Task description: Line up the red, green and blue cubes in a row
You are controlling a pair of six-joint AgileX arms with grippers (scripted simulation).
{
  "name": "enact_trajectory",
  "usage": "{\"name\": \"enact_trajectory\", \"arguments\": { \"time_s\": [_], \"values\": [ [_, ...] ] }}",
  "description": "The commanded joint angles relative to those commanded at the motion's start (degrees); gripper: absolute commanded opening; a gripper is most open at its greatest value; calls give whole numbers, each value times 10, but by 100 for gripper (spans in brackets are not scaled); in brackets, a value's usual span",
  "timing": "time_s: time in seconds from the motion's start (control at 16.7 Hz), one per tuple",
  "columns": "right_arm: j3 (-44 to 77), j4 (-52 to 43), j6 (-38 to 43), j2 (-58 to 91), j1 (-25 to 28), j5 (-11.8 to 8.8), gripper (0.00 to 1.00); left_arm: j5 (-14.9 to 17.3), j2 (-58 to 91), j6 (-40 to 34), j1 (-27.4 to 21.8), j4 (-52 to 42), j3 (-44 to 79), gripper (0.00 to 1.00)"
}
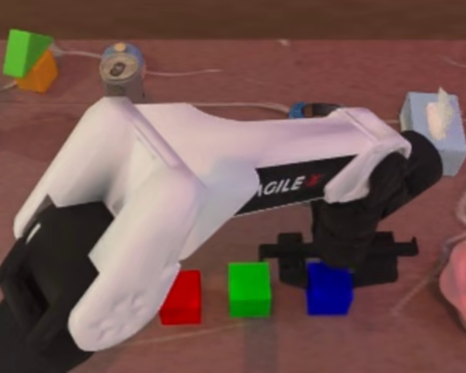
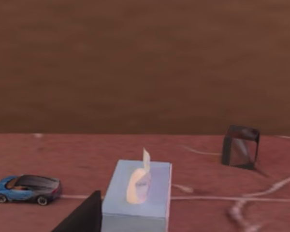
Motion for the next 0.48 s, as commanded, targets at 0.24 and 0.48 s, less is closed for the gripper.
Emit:
{"name": "enact_trajectory", "arguments": {
  "time_s": [0.24,0.48],
  "values": [
    [0,0,0,0,0,0,100,0,0,0,0,0,0,100],
    [0,0,0,0,0,0,100,0,0,0,0,0,0,100]
  ]
}}
